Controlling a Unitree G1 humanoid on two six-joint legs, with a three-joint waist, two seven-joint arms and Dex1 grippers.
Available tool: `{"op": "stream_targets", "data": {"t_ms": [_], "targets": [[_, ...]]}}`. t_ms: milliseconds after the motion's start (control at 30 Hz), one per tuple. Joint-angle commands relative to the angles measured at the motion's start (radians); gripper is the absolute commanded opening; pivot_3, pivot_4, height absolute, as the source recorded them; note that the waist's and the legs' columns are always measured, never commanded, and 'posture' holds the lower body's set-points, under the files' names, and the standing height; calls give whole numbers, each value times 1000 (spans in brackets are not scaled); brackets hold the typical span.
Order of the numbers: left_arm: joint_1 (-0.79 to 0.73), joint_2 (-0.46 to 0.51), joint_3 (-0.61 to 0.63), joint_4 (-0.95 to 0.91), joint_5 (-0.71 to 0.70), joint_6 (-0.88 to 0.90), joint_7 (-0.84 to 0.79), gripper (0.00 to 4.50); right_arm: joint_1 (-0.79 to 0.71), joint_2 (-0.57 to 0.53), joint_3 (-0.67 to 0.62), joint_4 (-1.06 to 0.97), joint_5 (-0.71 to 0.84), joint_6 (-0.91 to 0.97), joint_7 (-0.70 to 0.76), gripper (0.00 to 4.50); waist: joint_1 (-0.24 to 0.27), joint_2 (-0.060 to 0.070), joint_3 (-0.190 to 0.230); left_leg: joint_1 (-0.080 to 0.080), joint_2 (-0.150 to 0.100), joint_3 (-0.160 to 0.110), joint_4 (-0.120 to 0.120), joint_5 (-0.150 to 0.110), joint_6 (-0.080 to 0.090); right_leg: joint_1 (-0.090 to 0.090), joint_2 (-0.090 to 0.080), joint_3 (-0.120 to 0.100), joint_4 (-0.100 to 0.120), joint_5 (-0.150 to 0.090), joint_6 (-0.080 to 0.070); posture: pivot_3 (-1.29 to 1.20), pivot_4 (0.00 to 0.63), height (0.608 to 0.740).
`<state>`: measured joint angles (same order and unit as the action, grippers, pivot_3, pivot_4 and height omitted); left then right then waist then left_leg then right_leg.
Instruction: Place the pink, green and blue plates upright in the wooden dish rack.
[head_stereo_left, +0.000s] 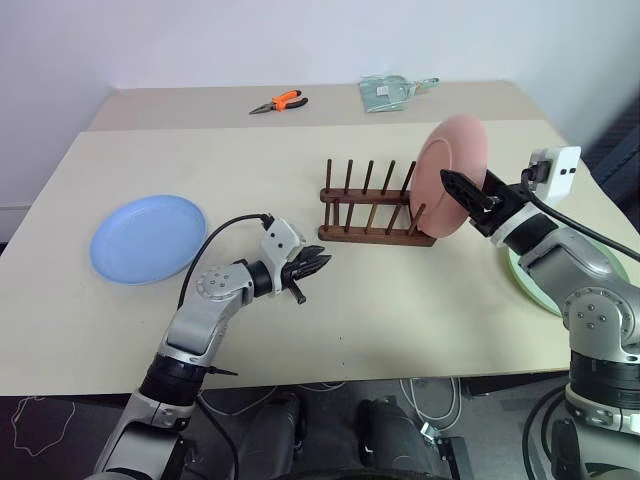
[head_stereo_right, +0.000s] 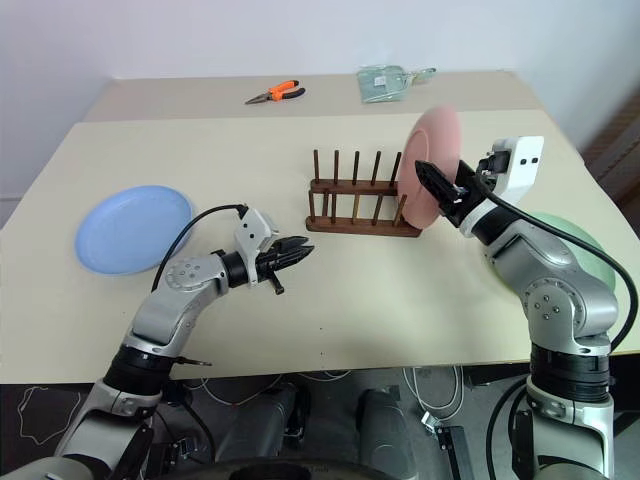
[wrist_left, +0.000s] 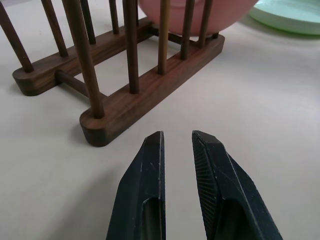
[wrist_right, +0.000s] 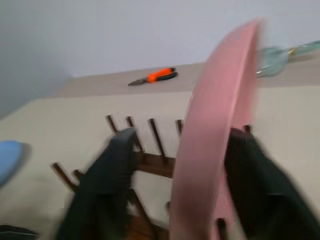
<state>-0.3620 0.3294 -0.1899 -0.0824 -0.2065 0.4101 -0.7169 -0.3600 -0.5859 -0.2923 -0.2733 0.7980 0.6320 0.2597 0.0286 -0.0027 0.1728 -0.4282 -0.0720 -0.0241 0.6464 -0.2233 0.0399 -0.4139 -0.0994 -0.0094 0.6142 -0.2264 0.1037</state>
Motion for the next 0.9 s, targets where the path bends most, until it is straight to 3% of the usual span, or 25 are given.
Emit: {"op": "stream_targets", "data": {"t_ms": [33, 200, 300, 433, 667, 767, 900], "targets": [[3, 6, -2, -42, -8, -2, -8, 886, 5, -44, -75, -62, -31, -50, 31, 3261, 3, 0, 0, 0, 0, 0, 0, 0, 0, 0, 0, 0, 0, 0, 0, 0, 150, 719], [-2, 9, -5, -32, -11, -6, -19, 886, 157, -131, -311, -103, 76, -16, 149, 3261, 17, 0, 0, -1, 0, 0, 0, 0, 0, 0, 0, 0, -1, 0, 0, 0, 150, 719], [-9, 13, -11, -23, -14, -7, -33, 886, 318, -190, -348, -146, 45, 11, 221, 3261, 11, 0, 0, -2, 0, 0, 0, -1, 1, 0, -1, 0, -2, 0, 0, 0, 150, 719], [-21, 8, -24, -6, -15, -10, -53, 886, 498, -255, -194, -163, -194, -50, 248, 3261, -2, 1, 0, -1, 0, 1, 0, -1, 1, 0, -1, 0, -1, 0, 0, 0, 150, 719], [-42, -11, -34, 7, -9, -11, -58, 886, 473, -243, 56, 74, -621, -156, 56, 3261, -14, 0, 0, -1, 0, 1, 0, -2, -1, 0, -2, 0, -2, -1, 1, 0, 150, 719], [-34, -11, -31, -1, -12, -8, -56, 886, 446, -227, 79, 154, -686, -189, 31, 2443, -14, 0, 0, -1, -1, 2, 0, -1, 1, 0, -2, 0, -2, -1, 1, 0, 150, 719], [-22, -12, -23, -20, -23, 2, -53, 886, 434, -222, 89, 200, -745, -219, 25, 385, -11, 1, 0, -1, -1, 2, 1, -1, 1, 0, -1, 0, -2, -1, 1, 0, 150, 719]]}}
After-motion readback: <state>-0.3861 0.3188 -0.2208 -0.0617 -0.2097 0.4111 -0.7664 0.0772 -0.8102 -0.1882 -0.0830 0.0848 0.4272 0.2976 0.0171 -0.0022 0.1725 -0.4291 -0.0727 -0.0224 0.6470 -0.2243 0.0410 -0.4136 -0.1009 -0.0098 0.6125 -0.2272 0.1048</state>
